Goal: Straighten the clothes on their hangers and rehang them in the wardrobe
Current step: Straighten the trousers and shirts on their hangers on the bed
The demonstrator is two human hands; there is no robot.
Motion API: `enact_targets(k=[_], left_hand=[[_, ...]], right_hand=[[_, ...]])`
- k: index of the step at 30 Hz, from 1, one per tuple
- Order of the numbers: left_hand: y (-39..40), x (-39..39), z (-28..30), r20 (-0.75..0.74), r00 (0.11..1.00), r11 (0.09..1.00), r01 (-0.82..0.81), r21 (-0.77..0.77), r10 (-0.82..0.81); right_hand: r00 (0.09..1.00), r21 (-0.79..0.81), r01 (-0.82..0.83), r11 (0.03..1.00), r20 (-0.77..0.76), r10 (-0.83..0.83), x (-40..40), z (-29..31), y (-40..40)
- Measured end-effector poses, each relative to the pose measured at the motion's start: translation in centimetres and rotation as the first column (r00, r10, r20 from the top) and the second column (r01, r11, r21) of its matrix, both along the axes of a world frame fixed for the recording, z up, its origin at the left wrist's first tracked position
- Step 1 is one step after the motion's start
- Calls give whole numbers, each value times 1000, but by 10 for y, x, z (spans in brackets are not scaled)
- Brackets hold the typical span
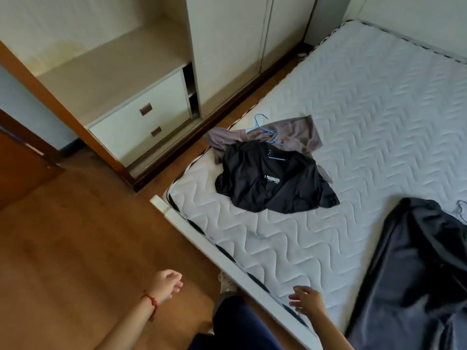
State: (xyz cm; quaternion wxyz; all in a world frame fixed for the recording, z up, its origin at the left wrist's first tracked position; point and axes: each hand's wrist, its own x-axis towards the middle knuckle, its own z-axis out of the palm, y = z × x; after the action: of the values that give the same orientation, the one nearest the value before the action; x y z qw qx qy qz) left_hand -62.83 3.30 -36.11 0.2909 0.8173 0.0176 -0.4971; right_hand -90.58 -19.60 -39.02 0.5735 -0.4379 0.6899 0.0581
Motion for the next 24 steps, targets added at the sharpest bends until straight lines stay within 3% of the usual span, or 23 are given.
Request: enact_targets(k=[9,18,21,24], left_hand=[[-28,65,-13,-18,999,974,31,226,-28],[-185,156,-35,-6,962,962,272,31,-272],[-264,187,-50,78,939,940,338,-53,-334],[-340,208,-71,272,871,890,447,-91,-409]], right_hand=[[980,-24,-181,983,84,183,148,3,-96],[995,-169,-61,984,63,72,204,-23,-214],[998,-315,-40,948,26,51,216,-36,-260],[992,-516,-128,847,-72,106,231,-47,-306]])
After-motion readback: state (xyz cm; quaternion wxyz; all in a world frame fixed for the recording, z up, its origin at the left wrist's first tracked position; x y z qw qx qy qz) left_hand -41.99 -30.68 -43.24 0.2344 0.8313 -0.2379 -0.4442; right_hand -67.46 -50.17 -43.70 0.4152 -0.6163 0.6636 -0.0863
